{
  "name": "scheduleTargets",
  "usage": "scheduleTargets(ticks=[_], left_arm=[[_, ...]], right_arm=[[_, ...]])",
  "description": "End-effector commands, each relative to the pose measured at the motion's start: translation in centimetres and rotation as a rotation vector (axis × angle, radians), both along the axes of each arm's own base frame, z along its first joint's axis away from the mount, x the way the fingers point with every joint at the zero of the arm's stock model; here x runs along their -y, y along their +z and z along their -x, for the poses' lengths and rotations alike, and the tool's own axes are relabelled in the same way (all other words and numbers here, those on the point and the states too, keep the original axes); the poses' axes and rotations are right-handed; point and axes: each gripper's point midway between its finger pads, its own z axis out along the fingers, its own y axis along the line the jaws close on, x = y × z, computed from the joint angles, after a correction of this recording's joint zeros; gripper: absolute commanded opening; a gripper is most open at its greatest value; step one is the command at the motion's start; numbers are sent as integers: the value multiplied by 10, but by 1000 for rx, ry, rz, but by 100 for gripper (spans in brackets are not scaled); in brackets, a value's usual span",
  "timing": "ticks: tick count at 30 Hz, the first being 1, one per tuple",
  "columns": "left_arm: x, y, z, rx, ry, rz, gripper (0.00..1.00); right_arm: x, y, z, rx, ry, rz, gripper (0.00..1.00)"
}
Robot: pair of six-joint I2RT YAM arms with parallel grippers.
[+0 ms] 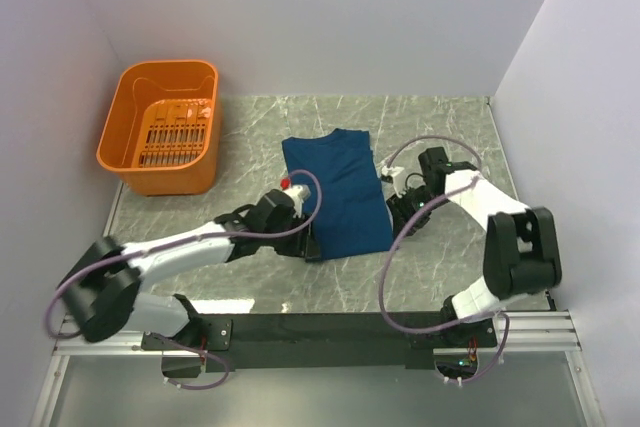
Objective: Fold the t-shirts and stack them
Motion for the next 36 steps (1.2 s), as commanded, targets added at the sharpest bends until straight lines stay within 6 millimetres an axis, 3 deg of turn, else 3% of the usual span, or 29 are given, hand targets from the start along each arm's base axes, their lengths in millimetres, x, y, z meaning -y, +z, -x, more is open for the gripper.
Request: scheduleTargets(ticks=[1, 2, 4, 8, 10, 14, 18, 27, 36], left_arm=[[-9, 44, -26, 228, 58, 20, 55], [-6, 67, -29, 308, 33, 69, 57], [0, 87, -27, 451, -112, 92, 68], [13, 127, -18, 694, -393, 103, 69], [9, 121, -12, 814, -585, 23, 69], [-8, 84, -3, 873, -799, -110, 68], [-3, 61, 8, 907, -907, -106, 65], [19, 13, 7, 865, -1013, -165, 62], [7, -27, -14, 846, -1027, -329, 59]], right_arm=[[8, 35, -19, 231, 126, 3, 46], [6, 43, -22, 274, 176, -15, 48], [-4, 54, -17, 364, 349, -92, 54], [-12, 54, 12, 573, 757, -226, 69], [-12, 49, 18, 661, 928, -233, 75], [-14, 43, 13, 644, 985, -255, 74], [-14, 31, 11, 606, 996, -256, 71], [-19, 30, 1, 595, 955, -238, 66], [-18, 30, 3, 577, 965, -243, 64]])
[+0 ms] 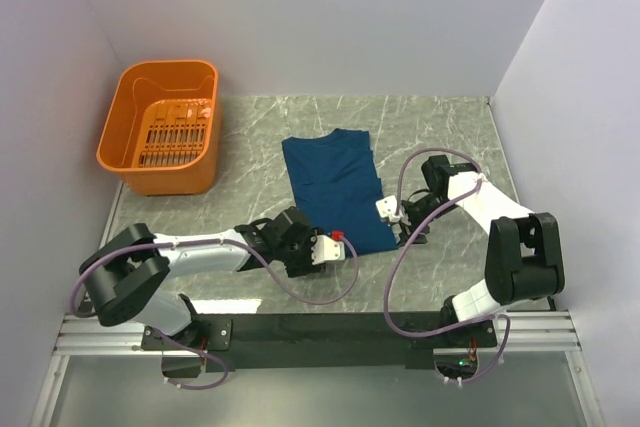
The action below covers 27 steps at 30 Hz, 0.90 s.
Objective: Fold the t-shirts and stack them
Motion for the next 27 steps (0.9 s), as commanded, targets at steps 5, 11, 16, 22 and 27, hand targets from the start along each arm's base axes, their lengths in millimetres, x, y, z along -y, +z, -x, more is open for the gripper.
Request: scheduleTargets(ticks=[5, 11, 16, 22, 27], left_arm=[[-4, -10, -20, 104, 13, -65, 37], [-7, -5, -23, 131, 32, -52, 11], [-5, -3, -22, 123, 36, -39, 10], [-4, -1, -19, 108, 38, -24, 9], [-3, 2, -17, 103, 30, -10, 7]], right_arm=[[-3, 7, -5, 18, 33, -6, 64], [-1, -11, 5, 80, 138, 68, 66], [-8, -28, 5, 111, 169, 130, 66], [-15, -47, 1, 171, 146, 198, 63], [-16, -55, 0, 209, 123, 225, 47]])
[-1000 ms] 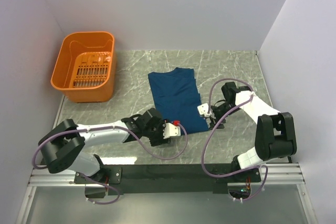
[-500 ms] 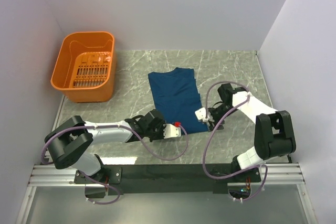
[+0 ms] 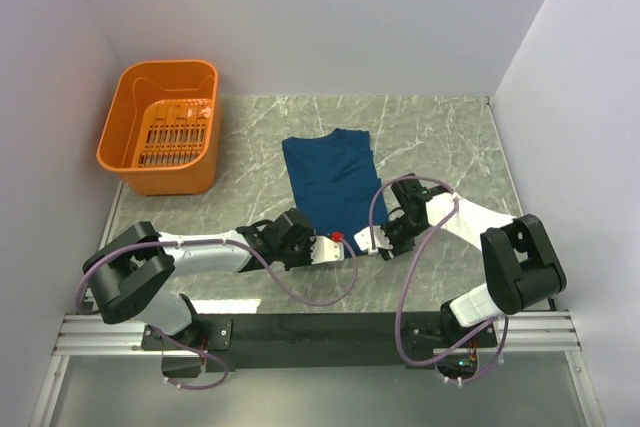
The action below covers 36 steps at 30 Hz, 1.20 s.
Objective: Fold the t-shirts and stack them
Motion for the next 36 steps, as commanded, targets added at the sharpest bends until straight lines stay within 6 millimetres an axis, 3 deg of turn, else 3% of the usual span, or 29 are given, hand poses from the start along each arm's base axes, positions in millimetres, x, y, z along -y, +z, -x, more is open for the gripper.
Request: scheduleTargets(ticks=[1, 3, 4, 7, 11, 14, 17, 18, 20, 22, 23, 24, 25, 26, 27, 29, 30, 32, 33, 35, 36], left_arm=[[7, 12, 2, 8, -8, 52, 6], [8, 13, 3, 6, -19, 56, 1], [8, 13, 4, 1, -21, 61, 1], [11, 18, 8, -4, -47, 79, 1], [12, 26, 23, -88, -115, 103, 1], [14, 47, 14, -119, -107, 184, 1], [8, 72, -14, -120, -46, 265, 1], [1, 76, -27, -126, -12, 286, 1], [1, 91, -46, -117, 11, 318, 1], [-4, 98, -73, -133, 59, 336, 1], [-5, 99, -82, -136, 70, 339, 1], [-5, 102, -101, -126, 98, 344, 1], [-5, 106, -113, -107, 116, 351, 1], [-4, 110, -124, -98, 139, 361, 1], [-4, 114, -143, -78, 173, 368, 1], [-11, 120, -172, -35, 250, 372, 1], [-11, 122, -190, -17, 282, 373, 1], [-22, 124, -219, 21, 380, 375, 1], [-25, 123, -235, 35, 420, 379, 1], [-39, 127, -265, 88, 535, 403, 1], [-43, 124, -277, 102, 579, 408, 1]], right_arm=[[0, -4, -14, 84, -33, 23, 38], [-2, -2, -16, 90, -58, 10, 26], [-3, 0, -18, 94, -73, 3, 17], [-5, 11, -16, 60, -104, -32, 2], [0, 39, -10, -50, -150, -124, 0], [-2, 57, -16, -139, -244, -166, 0], [-8, 77, -35, -194, -337, -204, 0], [-12, 89, -53, -170, -368, -219, 0], [-16, 90, -67, -227, -440, -215, 0], [-22, 107, -96, -205, -489, -239, 0], [-25, 102, -106, -262, -548, -230, 0], [-30, 117, -127, -228, -564, -255, 0], [-32, 110, -140, -255, -602, -248, 0], [-36, 113, -150, -280, -663, -256, 0], [-38, 127, -173, -232, -687, -282, 0], [-42, 122, -194, -261, -763, -281, 0], [-45, 135, -216, -207, -783, -316, 0], [-45, 126, -237, -210, -866, -314, 0], [-48, 139, -259, -150, -887, -362, 0], [-51, 133, -279, -160, -977, -383, 0], [-52, 144, -300, -109, -1008, -438, 0]])
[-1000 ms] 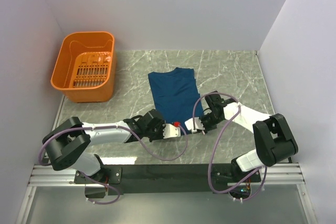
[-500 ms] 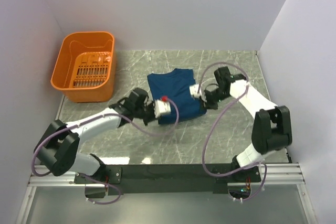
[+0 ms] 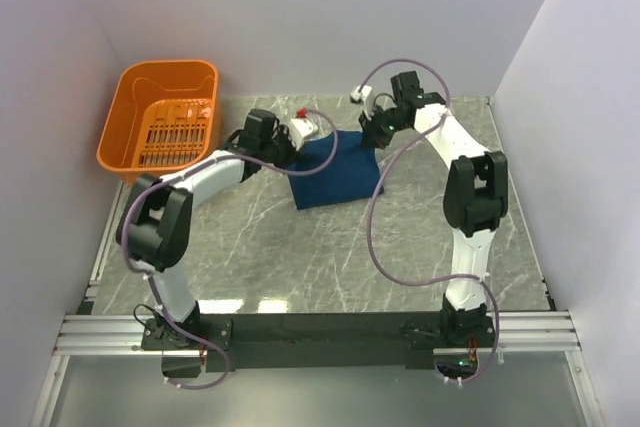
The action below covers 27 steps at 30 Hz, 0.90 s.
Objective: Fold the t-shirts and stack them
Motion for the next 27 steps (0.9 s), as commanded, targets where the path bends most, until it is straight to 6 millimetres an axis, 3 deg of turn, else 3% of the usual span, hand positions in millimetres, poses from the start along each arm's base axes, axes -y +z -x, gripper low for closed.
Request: scheduleTargets(ticks=[1, 2, 3, 5, 6, 7, 8, 9, 10, 12, 18, 27], left_arm=[[-20, 27, -61, 113, 227, 58, 1], [-32, 29, -73, 123, 304, 71, 1], [-34, 29, -87, 144, 343, 89, 1], [-43, 26, -103, 142, 404, 98, 1], [-46, 20, -116, 143, 443, 86, 0], [-47, 17, -123, 136, 460, 84, 0], [-50, 13, -129, 126, 479, 82, 0], [-49, 8, -139, 121, 487, 77, 0], [-49, 2, -141, 104, 492, 69, 0], [-47, -6, -150, 83, 498, 64, 0], [-50, -22, -144, 38, 497, 39, 1], [-45, -25, -139, 5, 467, 46, 1]], right_arm=[[-5, 29, -67, 108, -250, -83, 0], [-2, 27, -80, 102, -366, -79, 0], [-3, 38, -98, 161, -407, -92, 0], [-1, 24, -115, 164, -487, -74, 0], [-7, 34, -127, 202, -518, -90, 0], [-9, 16, -133, 187, -527, -67, 0], [-11, 13, -138, 187, -543, -61, 0], [-10, 23, -148, 218, -575, -53, 0], [-16, 7, -152, 201, -571, -35, 0], [-22, 14, -160, 218, -573, -48, 0], [-33, 6, -160, 257, -535, -19, 0], [-28, 5, -163, 269, -555, -7, 0]])
